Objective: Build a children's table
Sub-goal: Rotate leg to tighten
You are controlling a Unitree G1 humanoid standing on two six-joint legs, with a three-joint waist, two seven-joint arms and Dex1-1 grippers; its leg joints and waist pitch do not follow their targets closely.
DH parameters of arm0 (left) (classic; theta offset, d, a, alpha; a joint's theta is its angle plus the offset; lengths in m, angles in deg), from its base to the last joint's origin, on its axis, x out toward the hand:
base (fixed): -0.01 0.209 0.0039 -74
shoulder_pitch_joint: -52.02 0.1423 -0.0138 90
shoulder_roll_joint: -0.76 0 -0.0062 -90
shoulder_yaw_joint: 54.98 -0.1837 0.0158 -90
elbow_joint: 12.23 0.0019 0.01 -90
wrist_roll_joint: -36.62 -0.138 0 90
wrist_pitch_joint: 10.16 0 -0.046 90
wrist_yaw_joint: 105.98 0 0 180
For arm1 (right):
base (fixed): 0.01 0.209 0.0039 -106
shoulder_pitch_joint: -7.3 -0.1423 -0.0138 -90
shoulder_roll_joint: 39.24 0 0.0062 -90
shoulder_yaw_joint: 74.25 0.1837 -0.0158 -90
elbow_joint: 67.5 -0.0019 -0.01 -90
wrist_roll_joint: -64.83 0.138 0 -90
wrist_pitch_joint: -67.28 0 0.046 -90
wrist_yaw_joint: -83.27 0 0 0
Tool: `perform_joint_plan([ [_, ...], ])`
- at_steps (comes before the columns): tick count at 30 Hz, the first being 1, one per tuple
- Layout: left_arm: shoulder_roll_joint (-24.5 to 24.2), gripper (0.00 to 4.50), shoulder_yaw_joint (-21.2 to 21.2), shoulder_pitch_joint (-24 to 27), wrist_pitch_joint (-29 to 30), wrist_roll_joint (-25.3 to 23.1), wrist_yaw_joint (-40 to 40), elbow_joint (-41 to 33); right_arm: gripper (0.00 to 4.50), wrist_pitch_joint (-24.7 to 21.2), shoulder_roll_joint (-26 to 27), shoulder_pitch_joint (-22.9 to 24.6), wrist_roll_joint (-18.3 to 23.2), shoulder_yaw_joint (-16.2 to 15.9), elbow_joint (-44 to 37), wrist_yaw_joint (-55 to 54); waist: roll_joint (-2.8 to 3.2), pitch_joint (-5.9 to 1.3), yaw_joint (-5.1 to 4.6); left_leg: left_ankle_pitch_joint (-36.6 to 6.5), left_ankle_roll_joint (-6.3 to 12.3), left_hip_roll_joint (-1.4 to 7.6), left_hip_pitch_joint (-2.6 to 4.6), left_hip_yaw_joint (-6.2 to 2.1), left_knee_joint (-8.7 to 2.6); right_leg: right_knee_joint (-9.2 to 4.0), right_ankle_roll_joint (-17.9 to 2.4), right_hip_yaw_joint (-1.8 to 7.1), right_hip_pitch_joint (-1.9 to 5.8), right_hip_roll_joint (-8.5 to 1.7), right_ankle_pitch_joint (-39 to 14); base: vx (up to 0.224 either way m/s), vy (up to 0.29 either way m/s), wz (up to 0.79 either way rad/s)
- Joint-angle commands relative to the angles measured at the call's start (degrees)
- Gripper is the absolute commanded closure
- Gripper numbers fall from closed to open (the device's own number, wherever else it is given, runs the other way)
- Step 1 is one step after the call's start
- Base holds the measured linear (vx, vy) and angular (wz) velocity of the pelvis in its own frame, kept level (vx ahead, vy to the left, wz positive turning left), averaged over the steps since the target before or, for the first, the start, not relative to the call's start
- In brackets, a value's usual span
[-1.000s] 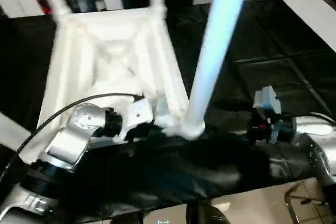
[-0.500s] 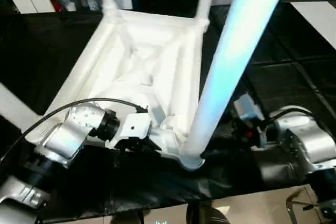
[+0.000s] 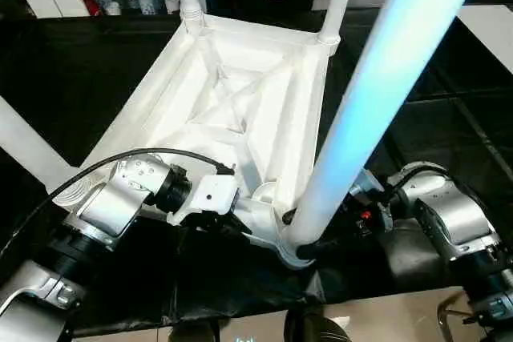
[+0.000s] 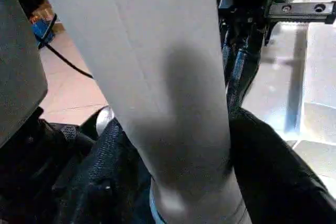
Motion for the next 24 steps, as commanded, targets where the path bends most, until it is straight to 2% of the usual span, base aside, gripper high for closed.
perform_joint_plan([
  [1, 0.50, 4.50, -3.21, 0.16, -0.86, -0.62, 3.24, -0.18, 2.32, -0.72, -0.57, -0.31, 1.10, -0.82, 0.00, 0.33, -0.22, -3.81, -0.70, -8.59, 6.15, 3.40, 0.98, -0.39, -3.17, -3.05, -15.07, 3.19, 2.94, -4.11, -12.42, 0.000, 0.000, 0.00],
  [4, 0.53, 4.50, -2.47, 0.46, 0.09, -0.53, 2.15, -0.17, 2.37, -2.35, -0.22, 0.36, 1.63, 0.02, -0.79, 0.11, -0.23, -3.80, -0.73, -8.55, 6.01, 3.37, 0.96, -0.37, -3.20, -3.04, -15.00, 3.20, 2.93, -4.01, -12.24, 0.000, 0.000, 0.00],
  [8, 1.19, 4.50, 0.36, 1.58, 5.64, -0.05, -3.68, -1.26, 2.38, -7.99, 1.46, 2.95, 3.19, 2.53, -4.45, -6.70, -0.14, -3.59, -0.63, -9.36, 5.40, 3.42, 0.96, -0.39, -3.36, -3.26, -14.63, 3.31, 2.89, -4.10, -13.49, 0.000, 0.000, 0.00],
  [10, 2.05, 4.50, 2.11, 1.88, 9.18, 0.24, -7.37, -2.40, 2.38, -10.60, 3.00, 4.52, 3.20, 3.63, -6.39, -12.38, -0.11, -3.32, -0.72, -11.71, 4.27, 3.30, 0.94, -0.55, -3.61, -3.77, -13.36, 3.30, 2.77, -4.18, -18.18, 0.000, 0.000, 0.00],
  [13, 4.66, 4.50, 4.54, 2.43, 16.01, -0.32, -14.84, -5.13, 2.38, -11.04, 6.54, 6.75, 0.97, 5.25, -7.63, -21.92, -0.21, -2.85, -1.06, -14.71, 2.35, 3.15, 0.95, -0.82, -4.00, -4.59, -10.99, 3.32, 2.59, -4.36, -25.88, 0.000, 0.000, 0.00],
  [14, 6.25, 4.50, 5.43, 2.83, 19.31, -0.03, -17.57, -6.54, 2.38, -10.75, 8.10, 7.37, -0.35, 5.75, -7.88, -25.58, -0.20, -2.79, -1.40, -15.69, 1.29, 3.12, 0.93, -0.95, -4.14, -4.80, -10.01, 3.30, 2.55, -4.43, -28.51, 0.000, 0.000, 0.00],
  [15, 7.61, 4.50, 5.95, 3.14, 21.31, -0.25, -19.85, -7.50, 2.38, -11.19, 9.47, 7.76, -1.03, 6.20, -8.08, -28.38, -0.43, -2.73, -2.27, -16.33, 0.65, 2.76, 0.53, -1.36, -4.26, -5.01, -8.64, 3.01, 2.83, -4.44, -31.50, 0.000, 0.000, 0.00],
  [18, 8.88, 4.50, 6.22, 3.40, 22.86, -0.61, -21.76, -8.26, 2.40, -11.58, 10.71, 8.00, -1.74, 6.48, -8.24, -30.86, -0.40, -2.77, -3.54, -15.52, 0.93, 2.61, -0.33, -1.73, -4.51, -5.06, -7.50, 2.65, 3.32, -4.31, -30.82, -0.021, 0.018, -0.13],
  [19, 10.21, 4.50, 6.46, 3.66, 24.83, -0.85, -23.58, -9.17, 2.41, -12.38, 12.08, 8.27, -2.58, 6.79, -8.64, -33.79, -0.38, -2.83, -3.63, -15.59, 1.19, 2.55, -0.25, -1.67, -4.42, -5.23, -7.29, 2.66, 3.24, -4.31, -30.87, 0.000, 0.000, 0.00],
  [20, 11.90, 4.50, 6.79, 3.83, 26.86, -1.43, -26.23, -9.90, 2.41, -13.03, 13.63, 8.56, -3.44, 7.03, -9.09, -37.02, -0.35, -2.88, -3.80, -15.63, 1.49, 2.64, 0.41, -1.33, -4.21, -5.40, -7.69, 3.00, 2.51, -4.25, -29.96, 0.000, 0.000, 0.00],
  [21, 14.79, 4.50, 7.10, 4.03, 29.97, -2.21, -30.03, -10.76, 2.42, -13.61, 16.46, 8.82, -5.07, 7.28, -9.49, -42.47, -0.26, -2.84, -4.03, -15.21, 1.81, 2.59, 0.79, -1.03, -4.03, -5.50, -8.30, 3.19, 2.20, -4.13, -29.06, 0.000, 0.000, 0.00],
  [22, 14.79, 4.50, 7.10, 4.03, 29.97, -2.21, -30.03, -10.76, 2.42, -13.61, 16.46, 8.82, -5.07, 7.28, -9.49, -42.47, -0.28, -2.84, -4.07, -15.08, 2.00, 2.58, 0.80, -1.03, -4.05, -5.60, -8.39, 3.15, 2.17, -4.09, -28.91, 0.000, 0.000, 0.00],
  [23, 19.27, 4.50, 7.56, 3.92, 33.06, -3.58, -35.87, -10.80, 2.42, -14.69, 21.32, 8.65, -7.45, 8.09, -9.32, -51.80, -0.34, -2.84, -4.17, -14.66, 1.92, 2.64, 0.74, -1.06, -4.08, -5.46, -8.48, 3.12, 2.24, -4.05, -28.24, 0.000, 0.000, 0.00],
  [24, 20.70, 4.50, 7.68, 3.84, 33.93, -4.01, -37.70, -10.70, 2.45, -14.98, 22.89, 8.53, -8.38, 8.37, -9.19, -54.91, -0.33, -2.60, -4.39, -15.75, 1.17, 2.50, 0.50, -1.30, -4.34, -5.63, -7.52, 2.79, 2.31, -3.99, -30.71, 0.000, 0.000, 0.00],
])
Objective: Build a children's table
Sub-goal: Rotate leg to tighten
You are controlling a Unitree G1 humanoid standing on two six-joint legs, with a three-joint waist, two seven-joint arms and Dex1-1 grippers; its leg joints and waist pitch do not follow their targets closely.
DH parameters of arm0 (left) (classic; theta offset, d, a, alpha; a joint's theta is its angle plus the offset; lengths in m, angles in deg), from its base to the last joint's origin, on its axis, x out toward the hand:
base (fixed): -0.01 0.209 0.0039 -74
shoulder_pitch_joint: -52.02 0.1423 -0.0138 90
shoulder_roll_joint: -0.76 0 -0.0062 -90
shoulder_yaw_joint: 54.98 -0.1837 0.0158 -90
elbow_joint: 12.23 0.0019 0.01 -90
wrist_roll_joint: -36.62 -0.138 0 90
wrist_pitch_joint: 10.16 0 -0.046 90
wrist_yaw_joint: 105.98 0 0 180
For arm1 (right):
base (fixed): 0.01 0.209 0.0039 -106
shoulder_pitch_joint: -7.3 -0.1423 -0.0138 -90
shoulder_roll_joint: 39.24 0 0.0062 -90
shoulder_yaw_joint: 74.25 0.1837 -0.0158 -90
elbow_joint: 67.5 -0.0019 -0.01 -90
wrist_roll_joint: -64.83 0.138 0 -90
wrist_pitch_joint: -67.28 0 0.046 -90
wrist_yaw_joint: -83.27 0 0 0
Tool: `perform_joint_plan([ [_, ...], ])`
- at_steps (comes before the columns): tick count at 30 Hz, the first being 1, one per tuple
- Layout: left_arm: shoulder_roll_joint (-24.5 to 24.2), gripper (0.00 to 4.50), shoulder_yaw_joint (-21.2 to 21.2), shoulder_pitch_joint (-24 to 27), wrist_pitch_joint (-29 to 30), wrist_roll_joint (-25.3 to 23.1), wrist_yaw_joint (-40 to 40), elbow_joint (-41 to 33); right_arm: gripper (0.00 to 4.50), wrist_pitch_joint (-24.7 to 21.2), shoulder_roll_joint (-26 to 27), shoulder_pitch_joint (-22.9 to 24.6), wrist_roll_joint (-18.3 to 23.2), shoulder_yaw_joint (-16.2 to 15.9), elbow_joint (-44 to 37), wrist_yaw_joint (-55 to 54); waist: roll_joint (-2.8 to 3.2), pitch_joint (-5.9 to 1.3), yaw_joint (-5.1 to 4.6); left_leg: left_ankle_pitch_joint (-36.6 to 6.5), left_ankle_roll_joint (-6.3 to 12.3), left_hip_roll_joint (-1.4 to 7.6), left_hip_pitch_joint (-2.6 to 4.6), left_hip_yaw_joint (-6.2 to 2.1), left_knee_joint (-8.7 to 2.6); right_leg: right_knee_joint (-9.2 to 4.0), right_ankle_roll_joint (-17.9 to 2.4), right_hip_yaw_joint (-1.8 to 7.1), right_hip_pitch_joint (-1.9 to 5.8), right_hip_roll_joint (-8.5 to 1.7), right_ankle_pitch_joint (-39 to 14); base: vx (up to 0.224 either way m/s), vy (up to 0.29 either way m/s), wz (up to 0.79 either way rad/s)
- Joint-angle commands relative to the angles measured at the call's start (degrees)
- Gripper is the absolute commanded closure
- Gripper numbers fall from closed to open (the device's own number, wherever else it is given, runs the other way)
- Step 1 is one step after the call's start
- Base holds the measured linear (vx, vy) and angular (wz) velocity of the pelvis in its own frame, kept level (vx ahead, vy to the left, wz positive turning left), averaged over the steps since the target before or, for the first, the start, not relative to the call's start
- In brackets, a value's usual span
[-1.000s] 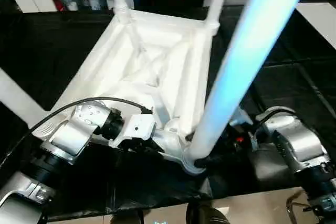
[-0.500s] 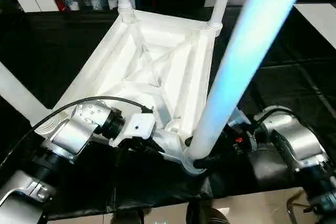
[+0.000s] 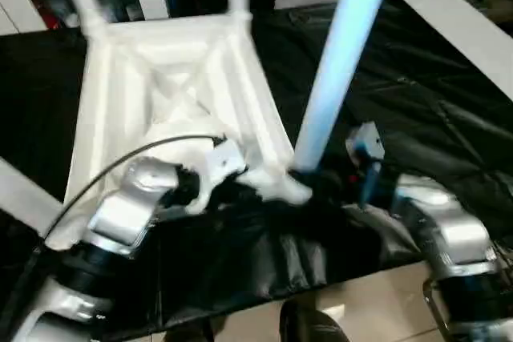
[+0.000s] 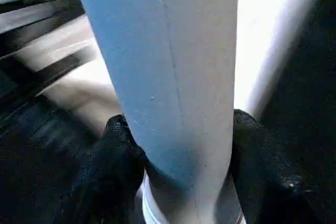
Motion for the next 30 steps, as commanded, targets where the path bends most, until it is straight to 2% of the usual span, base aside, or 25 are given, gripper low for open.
perform_joint_plan([
  [1, 5.09, 4.50, -2.81, -0.27, 1.83, 1.32, -4.88, -1.19, 2.45, -3.74, 4.17, 0.80, -0.57, -7.13, 0.73, -2.98, -0.33, -2.64, 0.36, -15.74, 1.74, 2.49, 0.08, -1.33, -4.06, -5.38, -7.93, 2.74, 2.23, -4.04, -30.47, 0.000, 0.000, 0.00],
  [3, 9.76, 4.50, -1.82, -1.38, 3.69, -0.44, -11.96, 0.19, 2.46, -5.08, 8.88, 0.73, -3.29, -6.44, 0.79, -12.26, -0.27, -2.66, 0.19, -16.85, 1.71, 2.45, 0.34, -1.32, -4.03, -5.77, -6.75, 2.89, 1.76, -4.05, -31.66, 0.000, 0.000, 0.00],
  [5, 10.83, 4.50, -1.58, -1.75, 3.95, -0.77, -13.60, 0.65, 2.46, -5.39, 9.93, 0.67, -4.06, -6.37, 0.93, -14.57, -0.24, -2.68, 0.15, -16.42, 1.93, 2.44, 0.34, -1.26, -4.08, -5.66, -6.72, 3.05, 1.72, -3.92, -29.79, 0.000, 0.000, 0.00],
  [6, 13.43, 4.50, -1.26, -3.01, 3.95, -1.73, -17.56, 2.25, 2.46, -5.09, 13.24, 0.24, -5.42, -5.02, 2.06, -20.32, -0.06, -2.60, 0.17, -16.81, 2.02, 2.39, 0.32, -1.23, -4.14, -5.62, -6.57, 3.03, 1.68, -3.81, -29.23, 0.000, 0.000, 0.00],
  [8, 14.99, 4.50, -1.17, -3.93, 4.26, -2.62, -19.37, 3.17, 2.46, -4.58, 14.94, 0.10, -6.14, -4.41, 2.32, -22.57, -0.21, -2.72, 0.17, -17.87, 1.80, 2.24, 0.52, -1.23, -4.09, -5.82, -5.85, 3.01, 1.55, -3.85, -30.03, 0.000, 0.000, 0.00],
  [9, 15.45, 4.50, -1.02, -4.17, 4.56, -2.86, -19.67, 3.33, 1.93, -4.48, 15.15, 0.14, -6.42, -4.57, 2.12, -22.61, -0.17, -2.74, 0.24, -17.47, 1.87, 2.31, 0.34, -1.30, -4.22, -5.70, -5.51, 3.02, 1.73, -3.81, -29.07, 0.000, 0.000, 0.00],
  [11, 15.66, 4.50, -0.83, -4.54, 4.83, -3.31, -20.13, 3.54, 1.80, -4.30, 15.42, 0.36, -6.77, -4.54, 1.78, -23.29, 0.00, -2.71, 0.27, -17.52, 2.12, 2.39, 0.40, -1.22, -4.26, -5.65, -5.44, 3.08, 1.64, -3.75, -27.47, 0.000, 0.000, 0.00],
  [13, 15.13, 4.50, -0.95, -4.74, 4.66, -3.83, -20.18, 3.78, 1.58, -4.18, 15.55, 0.50, -6.47, -4.10, 1.57, -23.77, 0.02, -2.89, 0.34, -16.28, 2.44, 2.36, 0.07, -1.23, -4.30, -5.42, -5.81, 3.08, 1.99, -3.81, -24.84, 0.000, 0.000, 0.00],
  [15, 13.95, 4.50, -0.86, -4.61, 4.33, -3.81, -19.60, 3.78, 1.44, -3.44, 14.61, 0.69, -6.22, -3.97, 0.96, -22.97, 0.07, -2.90, 0.35, -15.48, 2.73, 2.42, 0.06, -1.13, -4.30, -5.22, -6.71, 3.09, 2.06, -3.70, -22.05, 0.000, 0.000, 0.00],
  [18, 11.74, 4.50, -1.05, -4.03, 3.44, -3.51, -17.40, 3.33, 1.23, -1.75, 12.75, 1.13, -5.76, -3.49, 0.08, -20.26, 0.10, -2.83, 0.42, -16.27, 2.79, 2.40, 0.02, -1.16, -4.37, -5.30, -6.91, 3.05, 2.17, -3.83, -23.24, 0.000, 0.000, 0.00],
  [19, 10.51, 4.50, -1.34, -3.63, 2.20, -3.29, -15.73, 3.02, 1.12, -0.91, 11.43, 1.39, -5.27, -3.28, -0.47, -18.46, -0.07, -3.00, 0.40, -16.14, 2.94, 2.39, -0.02, -1.15, -4.29, -5.31, -6.79, 3.08, 2.30, -3.87, -23.28, 0.000, 0.000, 0.00],
  [20, 9.47, 4.50, -1.41, -3.19, 2.04, -2.91, -14.29, 2.57, 0.94, 0.03, 9.93, 1.66, -4.66, -3.22, -1.06, -16.20, 0.03, -3.16, 0.53, -15.16, 3.22, 2.46, -0.05, -1.12, -4.19, -5.13, -6.97, 3.13, 2.42, -3.92, -21.79, 0.000, 0.000, 0.00],
  [21, 7.86, 4.50, -1.79, -2.52, 0.38, -2.45, -11.92, 2.09, 0.94, 0.72, 7.56, 2.14, -3.52, -2.89, -1.91, -12.76, -0.37, -3.18, 0.45, -14.42, 3.45, 2.50, -0.12, -1.05, -4.14, -5.02, -7.22, 3.14, 2.48, -3.86, -20.62, 0.000, 0.000, 0.00],
  [23, 6.10, 4.50, -2.21, -1.61, -0.73, -1.68, -8.99, 1.27, 0.73, 1.09, 4.35, 2.77, -1.87, -2.38, -3.11, -7.98, -0.26, -3.30, 0.63, -12.59, 4.71, 2.49, -0.19, -0.93, -3.90, -4.69, -8.19, 3.16, 2.69, -3.91, -17.53, 0.000, 0.000, 0.00],
  [24, 5.01, 4.50, -2.29, -0.93, -1.85, -0.89, -6.91, 0.64, 0.73, 1.62, 1.98, 3.15, -0.76, -1.75, -3.77, -4.67, -0.41, -3.36, 0.56, -11.00, 5.58, 2.48, -0.36, -0.80, -3.80, -4.48, -9.10, 3.19, 2.96, -3.88, -15.41, 0.000, 0.000, 0.00],
  [25, 4.53, 4.50, -2.26, -0.60, -2.35, -0.42, -5.90, 0.30, 0.52, 1.99, 0.77, 3.31, -0.23, -1.37, -4.05, -3.03, -0.55, -3.46, 0.69, -9.81, 6.44, 2.26, -0.50, -0.73, -3.57, -4.39, -9.61, 3.11, 3.17, -3.89, -14.59, 0.000, 0.000, 0.00],
  [27, 3.31, 4.50, -2.15, 0.04, -2.86, 0.56, -3.85, -0.23, 0.45, 2.17, -2.49, 3.74, 1.78, -0.46, -4.89, 2.00, -0.56, -3.57, 0.64, -8.10, 7.34, 2.33, -0.50, -0.59, -3.35, -4.09, -10.89, 3.12, 3.15, -3.85, -12.96, 0.000, 0.000, 0.00],
  [29, 1.39, 4.50, -2.92, 0.56, -4.49, 1.53, -1.03, -0.51, 0.22, 2.20, -5.31, 3.93, 3.77, 0.30, -5.26, 6.85, -0.54, -3.85, 0.71, -6.15, 8.31, 2.18, -0.63, -0.58, -3.09, -3.78, -11.67, 3.05, 3.58, -3.83, -10.53, 0.000, 0.000, 0.00],
  [30, -0.43, 4.50, -3.57, 0.89, -7.40, 2.37, 1.82, -0.33, 0.11, 2.48, -7.83, 3.87, 4.90, 0.77, -5.07, 10.71, -0.50, -4.00, 0.79, -4.75, 9.08, 2.30, -0.57, -0.53, -2.92, -3.46, -12.54, 3.03, 3.58, -3.67, -7.76, 0.000, 0.000, 0.00],
])
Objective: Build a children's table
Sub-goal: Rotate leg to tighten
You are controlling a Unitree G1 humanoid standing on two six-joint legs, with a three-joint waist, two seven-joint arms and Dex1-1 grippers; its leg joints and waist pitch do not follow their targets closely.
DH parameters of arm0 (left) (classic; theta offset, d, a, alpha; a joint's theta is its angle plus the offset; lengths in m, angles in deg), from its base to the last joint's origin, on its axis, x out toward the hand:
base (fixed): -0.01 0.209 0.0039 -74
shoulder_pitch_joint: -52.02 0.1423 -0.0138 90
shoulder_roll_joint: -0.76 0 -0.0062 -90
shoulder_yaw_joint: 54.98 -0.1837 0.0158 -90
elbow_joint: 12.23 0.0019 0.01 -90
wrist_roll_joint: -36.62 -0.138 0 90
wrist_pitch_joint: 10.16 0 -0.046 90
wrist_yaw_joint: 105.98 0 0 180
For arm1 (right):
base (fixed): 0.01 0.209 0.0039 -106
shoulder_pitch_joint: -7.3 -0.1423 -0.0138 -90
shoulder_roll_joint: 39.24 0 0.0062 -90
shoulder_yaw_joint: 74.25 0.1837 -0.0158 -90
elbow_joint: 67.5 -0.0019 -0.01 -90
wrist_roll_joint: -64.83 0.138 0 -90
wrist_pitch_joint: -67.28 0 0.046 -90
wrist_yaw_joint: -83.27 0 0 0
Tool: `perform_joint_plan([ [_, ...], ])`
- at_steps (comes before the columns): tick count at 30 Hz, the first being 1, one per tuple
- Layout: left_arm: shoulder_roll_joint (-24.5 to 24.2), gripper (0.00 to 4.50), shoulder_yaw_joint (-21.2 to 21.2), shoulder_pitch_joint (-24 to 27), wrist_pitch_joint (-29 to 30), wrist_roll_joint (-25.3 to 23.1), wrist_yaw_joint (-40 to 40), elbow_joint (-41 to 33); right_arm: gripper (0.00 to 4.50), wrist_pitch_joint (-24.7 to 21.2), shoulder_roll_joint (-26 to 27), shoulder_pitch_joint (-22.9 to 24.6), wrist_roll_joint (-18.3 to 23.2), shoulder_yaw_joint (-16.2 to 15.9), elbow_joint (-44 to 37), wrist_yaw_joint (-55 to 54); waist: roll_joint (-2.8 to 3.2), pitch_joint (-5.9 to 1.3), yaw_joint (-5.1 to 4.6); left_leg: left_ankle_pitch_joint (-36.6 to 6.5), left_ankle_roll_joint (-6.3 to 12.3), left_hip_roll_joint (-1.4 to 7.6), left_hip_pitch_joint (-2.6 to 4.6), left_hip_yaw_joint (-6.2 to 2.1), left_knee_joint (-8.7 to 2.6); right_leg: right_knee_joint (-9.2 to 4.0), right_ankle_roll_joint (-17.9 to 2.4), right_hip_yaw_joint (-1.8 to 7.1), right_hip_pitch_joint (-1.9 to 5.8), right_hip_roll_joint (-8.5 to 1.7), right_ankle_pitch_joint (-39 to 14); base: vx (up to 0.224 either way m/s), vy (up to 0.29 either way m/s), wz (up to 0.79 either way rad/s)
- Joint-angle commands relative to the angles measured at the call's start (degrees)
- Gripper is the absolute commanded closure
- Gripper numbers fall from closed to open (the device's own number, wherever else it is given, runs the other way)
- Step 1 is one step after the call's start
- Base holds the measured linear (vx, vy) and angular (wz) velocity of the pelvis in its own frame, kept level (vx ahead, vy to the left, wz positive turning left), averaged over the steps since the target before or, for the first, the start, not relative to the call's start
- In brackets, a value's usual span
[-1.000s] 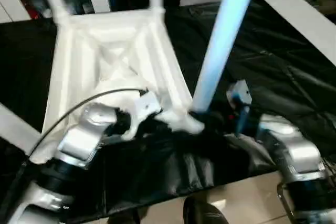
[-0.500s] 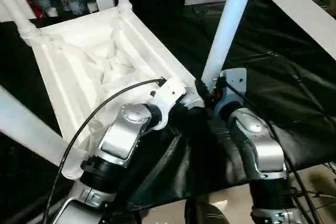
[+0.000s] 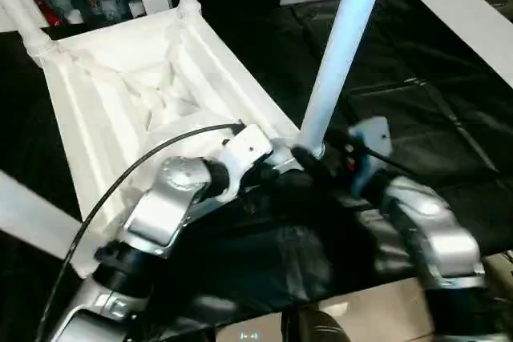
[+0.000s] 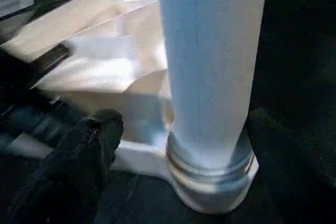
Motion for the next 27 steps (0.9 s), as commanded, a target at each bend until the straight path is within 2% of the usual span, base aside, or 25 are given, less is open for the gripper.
perform_joint_plan([
  [1, -0.78, 4.50, -2.14, 1.41, -3.94, 2.60, 4.94, 0.28, 0.11, 0.14, -1.36, 0.40, 2.39, -0.74, -1.48, 5.83, -0.64, -3.97, 0.48, -4.32, 9.31, 2.22, -0.28, -0.54, -1.75, -3.28, -12.83, 3.03, 4.10, -3.75, -6.48, 0.000, 0.000, 0.00],
  [2, -2.39, 4.50, -2.53, 1.70, -5.42, 3.61, 8.10, 0.31, 0.04, 0.30, -3.40, 0.42, 3.68, -0.70, -1.40, 9.54, -0.87, -4.20, 0.46, -3.25, 10.18, 2.20, -0.25, -0.42, -1.53, -2.99, -13.55, 3.01, 4.21, -3.61, -4.22, 0.000, 0.000, 0.00],
  [3, -4.25, 4.50, -3.08, 1.84, -7.76, 4.34, 11.52, 0.61, 0.01, 0.00, -5.68, 0.45, 4.82, -1.05, -1.24, 12.95, -0.72, -4.29, 0.55, -2.53, 10.87, 2.27, -0.22, -0.42, -1.42, -2.71, -14.33, 3.04, 4.21, -3.72, -2.79, 0.000, 0.000, 0.00],
  [4, -4.25, 4.50, -3.08, 1.84, -7.76, 4.34, 11.52, 0.61, 0.01, 0.00, -5.68, 0.45, 4.82, -1.05, -1.24, 12.95, -0.64, -4.33, 0.66, -2.19, 11.41, 2.35, -0.17, -0.42, -1.35, -2.53, -14.82, 2.98, 4.08, -3.55, -1.87, 0.000, 0.000, 0.00],
  [5, -5.70, 4.50, -3.37, 1.92, -9.44, 4.72, 14.05, 0.96, 0.01, -0.10, -7.98, 0.65, 5.56, -1.74, -1.32, 16.42, -0.70, -4.31, 0.69, -2.25, 11.52, 2.47, -0.08, -0.38, -1.38, -2.58, -15.04, 2.95, 3.94, -3.53, -2.04, 0.000, 0.000, 0.00],
  [6, -7.88, 4.50, -3.72, 1.73, -12.54, 4.82, 17.69, 2.01, 0.01, 0.34, -11.42, 0.86, 6.01, -2.70, -1.38, 21.16, -0.44, -4.22, 1.22, -3.68, 11.44, 2.65, 0.22, -0.43, -1.36, -2.76, -15.19, 2.88, 3.77, -3.56, -4.57, 0.000, 0.000, 0.00],
  [8, -8.99, 4.50, -3.78, 1.51, -14.21, 4.99, 19.93, 2.87, 0.01, 0.46, -12.94, 0.54, 6.42, -2.86, -1.08, 23.41, -0.30, -4.21, 1.61, -4.28, 11.04, 2.95, 0.56, -0.32, -1.38, -2.73, -15.43, 2.99, 3.49, -3.63, -5.40, 0.000, 0.000, 0.00],
  [13, -12.60, 4.50, -5.72, 0.98, -18.39, 5.85, 26.80, 4.09, 0.01, 2.59, -15.41, -1.47, 6.22, -3.74, 1.11, 28.54, -0.24, -4.40, 2.02, -5.77, 9.54, 3.10, 0.42, -0.46, -1.34, -2.66, -15.77, 2.95, 3.48, -3.99, -7.29, 0.000, 0.000, 0.00],
  [14, -13.39, 4.50, -6.27, 0.78, -19.74, 6.00, 28.48, 4.54, 0.01, 3.18, -15.87, -2.01, 6.23, -4.12, 1.72, 29.90, -0.36, -4.45, 2.16, -6.67, 8.94, 3.12, 0.60, -0.38, -1.33, -2.72, -15.64, 3.01, 3.37, -4.01, -8.30, 0.000, 0.000, 0.00],
  [17, -14.89, 4.50, -7.78, 0.07, -23.12, 5.87, 32.68, 5.93, 0.01, 4.90, -17.31, -3.28, 6.37, -6.28, 2.72, 34.16, -0.26, -4.42, 2.59, -7.03, 8.36, 3.12, 0.63, -0.26, -1.27, -2.73, -15.33, 3.11, 3.31, -4.06, -9.10, 0.000, 0.000, 0.00],
  [20, -15.39, 4.50, -8.97, -0.76, -25.93, 5.51, 35.61, 7.26, 0.01, 5.22, -17.71, -4.54, 5.95, -8.45, 3.80, 37.61, -0.29, -4.64, 3.14, -6.49, 8.41, 3.26, 0.62, -0.22, -1.09, -2.32, -15.80, 3.13, 3.26, -4.04, -7.72, 0.000, 0.000, 0.00],
  [22, -15.50, 4.50, -9.58, -1.23, -27.10, 5.30, 36.68, 7.83, 0.30, 5.61, -17.46, -5.32, 5.57, -9.58, 4.79, 38.99, -0.43, -4.71, 3.38, -6.75, 8.25, 3.18, 0.43, -0.24, -0.96, -2.22, -15.88, 3.10, 3.29, -4.12, -8.34, 0.000, 0.000, 0.00],
  [26, -14.81, 4.50, -10.23, -2.24, -28.31, 5.04, 37.33, 8.88, 0.52, 6.05, -16.91, -6.30, 5.80, -11.53, 5.82, 41.43, -0.56, -4.71, 4.02, -7.86, 7.23, 3.19, 0.38, -0.25, -0.95, -2.35, -15.09, 3.19, 3.30, -4.26, -11.12, 0.000, 0.000, 0.00],
  [27, -14.45, 4.50, -10.51, -2.65, -28.99, 5.04, 37.74, 9.39, 0.75, 6.32, -16.62, -6.72, 5.86, -12.57, 6.27, 42.37, -0.50, -4.75, 4.11, -7.99, 6.90, 3.17, 0.46, -0.29, -0.96, -2.37, -14.89, 3.14, 3.21, -4.19, -11.79, 0.000, 0.000, 0.00],
])
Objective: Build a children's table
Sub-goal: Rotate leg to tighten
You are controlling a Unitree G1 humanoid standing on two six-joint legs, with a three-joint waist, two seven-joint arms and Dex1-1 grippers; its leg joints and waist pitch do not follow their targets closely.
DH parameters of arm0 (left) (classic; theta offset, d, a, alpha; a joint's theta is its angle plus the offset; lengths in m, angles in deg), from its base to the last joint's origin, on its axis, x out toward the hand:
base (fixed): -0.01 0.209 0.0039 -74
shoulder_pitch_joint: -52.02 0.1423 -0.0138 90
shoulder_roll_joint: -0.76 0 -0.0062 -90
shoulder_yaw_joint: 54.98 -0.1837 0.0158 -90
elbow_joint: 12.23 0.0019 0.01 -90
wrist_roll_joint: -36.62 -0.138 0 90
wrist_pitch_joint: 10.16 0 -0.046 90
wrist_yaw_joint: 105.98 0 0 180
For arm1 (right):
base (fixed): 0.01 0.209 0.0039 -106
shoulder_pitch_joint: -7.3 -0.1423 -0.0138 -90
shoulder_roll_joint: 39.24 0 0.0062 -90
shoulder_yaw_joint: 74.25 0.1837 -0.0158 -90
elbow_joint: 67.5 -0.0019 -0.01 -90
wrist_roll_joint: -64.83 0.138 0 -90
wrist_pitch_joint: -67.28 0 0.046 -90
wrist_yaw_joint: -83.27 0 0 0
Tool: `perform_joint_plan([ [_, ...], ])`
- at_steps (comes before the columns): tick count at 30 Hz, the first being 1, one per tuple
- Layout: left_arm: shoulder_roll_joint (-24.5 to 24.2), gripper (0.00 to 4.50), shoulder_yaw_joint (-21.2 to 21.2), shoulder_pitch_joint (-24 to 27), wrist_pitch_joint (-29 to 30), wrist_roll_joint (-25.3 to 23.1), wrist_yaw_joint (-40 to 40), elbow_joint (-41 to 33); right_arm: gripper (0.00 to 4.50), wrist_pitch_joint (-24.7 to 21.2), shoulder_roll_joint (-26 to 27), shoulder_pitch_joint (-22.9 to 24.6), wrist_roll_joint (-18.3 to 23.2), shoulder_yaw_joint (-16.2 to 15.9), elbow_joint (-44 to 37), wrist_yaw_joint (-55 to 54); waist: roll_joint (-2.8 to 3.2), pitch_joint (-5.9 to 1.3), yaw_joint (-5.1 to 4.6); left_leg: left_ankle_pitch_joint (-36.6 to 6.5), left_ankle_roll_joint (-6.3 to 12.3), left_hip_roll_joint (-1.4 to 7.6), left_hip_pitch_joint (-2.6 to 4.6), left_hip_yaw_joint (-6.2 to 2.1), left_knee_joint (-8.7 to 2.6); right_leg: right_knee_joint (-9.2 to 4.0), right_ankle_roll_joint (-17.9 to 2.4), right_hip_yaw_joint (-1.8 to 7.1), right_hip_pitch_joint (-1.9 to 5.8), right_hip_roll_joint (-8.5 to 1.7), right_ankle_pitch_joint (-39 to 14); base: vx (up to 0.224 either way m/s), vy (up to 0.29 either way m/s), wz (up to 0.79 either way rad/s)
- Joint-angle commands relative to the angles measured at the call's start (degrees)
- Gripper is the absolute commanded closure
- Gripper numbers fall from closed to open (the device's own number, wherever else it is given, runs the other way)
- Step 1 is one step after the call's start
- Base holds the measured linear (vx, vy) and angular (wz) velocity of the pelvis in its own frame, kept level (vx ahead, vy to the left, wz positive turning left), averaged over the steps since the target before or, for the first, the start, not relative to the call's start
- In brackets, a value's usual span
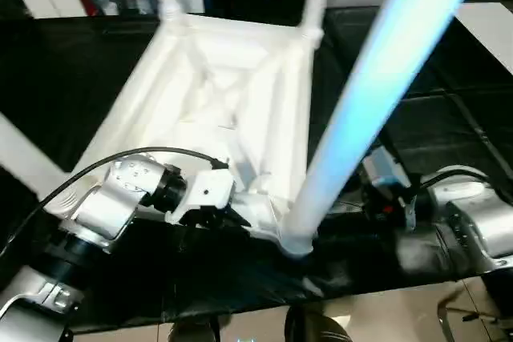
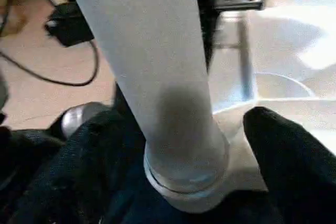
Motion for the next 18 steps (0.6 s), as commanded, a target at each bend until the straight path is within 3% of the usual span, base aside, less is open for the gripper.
perform_joint_plan([
  [1, 0.76, 4.50, -3.55, -0.43, -1.56, -0.51, 3.44, -0.16, 0.81, 1.11, -0.02, -0.74, -0.09, -1.11, 0.35, 1.83, -0.42, -4.73, -0.55, -7.85, 6.60, 3.06, 1.11, -0.33, -3.15, -3.42, -14.22, 3.02, 3.68, -3.90, -12.24, 0.000, 0.000, 0.00],
  [4, 1.12, 4.50, -3.96, -0.73, -2.13, -0.40, 4.02, 0.15, 0.91, 1.92, 0.63, -1.49, -0.41, -2.38, 1.73, 3.00, -0.44, -4.82, -0.44, -7.61, 6.49, 3.09, 1.15, -0.34, -3.10, -3.31, -14.28, 3.05, 3.65, -3.91, -11.64, 0.000, 0.000, 0.00],
  [5, 1.14, 4.50, -4.13, -0.80, -2.35, -0.39, 4.24, 0.23, 1.16, 2.11, 0.92, -1.80, -0.42, -2.64, 2.21, 3.26, -0.43, -4.83, -0.49, -7.33, 6.57, 3.06, 1.03, -0.36, -3.11, -3.26, -14.39, 3.02, 3.71, -3.87, -11.27, 0.000, 0.000, 0.00],
  [12, 1.39, 4.50, -4.63, -1.47, -3.20, -0.42, 4.88, 1.13, 1.74, 1.62, 1.69, -3.31, -0.02, -3.93, 4.00, 5.18, -0.43, -4.82, -0.35, -6.24, 7.39, 3.03, 1.01, -0.30, -2.94, -2.94, -15.16, 3.00, 3.74, -3.79, -8.55, 0.000, 0.000, 0.00],
  [18, 1.13, 4.50, -4.44, -1.59, -3.69, -0.46, 5.20, 1.89, 2.26, 0.75, 1.51, -3.70, 0.50, -5.03, 4.37, 6.56, -0.58, -4.64, -0.34, -6.80, 7.09, 3.04, 0.98, -0.33, -3.02, -3.11, -14.71, 3.00, 3.70, -3.85, -10.13, 0.000, 0.000, 0.00],
])
